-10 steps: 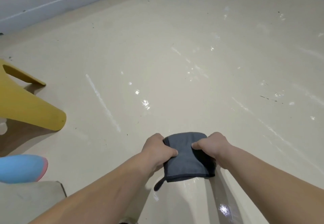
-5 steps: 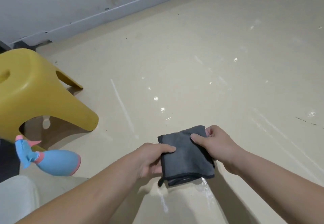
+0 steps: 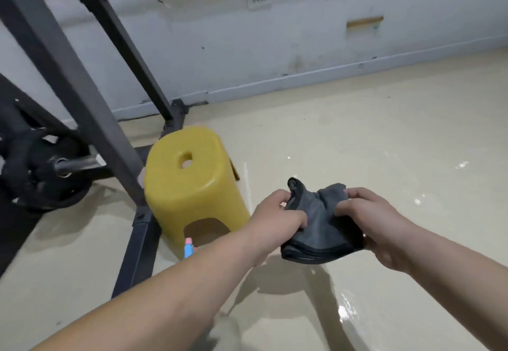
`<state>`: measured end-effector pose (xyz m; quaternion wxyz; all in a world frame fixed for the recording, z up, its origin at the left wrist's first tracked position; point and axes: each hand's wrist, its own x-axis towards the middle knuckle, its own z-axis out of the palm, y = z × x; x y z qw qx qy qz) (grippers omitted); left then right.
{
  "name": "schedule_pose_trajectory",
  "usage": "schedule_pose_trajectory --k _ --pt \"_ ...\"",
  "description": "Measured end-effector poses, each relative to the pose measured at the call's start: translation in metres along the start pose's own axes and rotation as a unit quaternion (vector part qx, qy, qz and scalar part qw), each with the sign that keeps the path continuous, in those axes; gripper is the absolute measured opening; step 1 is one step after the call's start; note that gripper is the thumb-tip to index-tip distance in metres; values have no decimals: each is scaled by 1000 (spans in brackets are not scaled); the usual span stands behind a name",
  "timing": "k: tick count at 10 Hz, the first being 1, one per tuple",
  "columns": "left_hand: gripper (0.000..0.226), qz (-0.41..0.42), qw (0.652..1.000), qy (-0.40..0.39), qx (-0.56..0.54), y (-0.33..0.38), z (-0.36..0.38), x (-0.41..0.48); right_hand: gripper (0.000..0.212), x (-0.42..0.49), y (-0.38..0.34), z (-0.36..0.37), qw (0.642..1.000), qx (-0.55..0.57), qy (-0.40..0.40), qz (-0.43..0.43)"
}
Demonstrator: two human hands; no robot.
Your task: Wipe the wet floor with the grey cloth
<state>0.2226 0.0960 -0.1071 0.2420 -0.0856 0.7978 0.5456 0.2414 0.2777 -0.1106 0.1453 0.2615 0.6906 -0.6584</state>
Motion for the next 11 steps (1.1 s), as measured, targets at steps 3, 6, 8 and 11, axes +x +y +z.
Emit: schedule_pose_trajectory --k 3,6,8,11 --pt "29 48 960 263 -80 18 -184 27 40 30 -120 179 989 -3 -82 -126" --pt "60 19 896 321 306 -54 -213 47 20 29 -91 188 974 -162 -134 -84" --pt "46 243 896 257 269 -25 -148 33 23 15 -72 130 978 -134 -101 -121" --pt "40 317 913 122 227 -36 -32 49 15 -80 -40 6 943 18 33 -331"
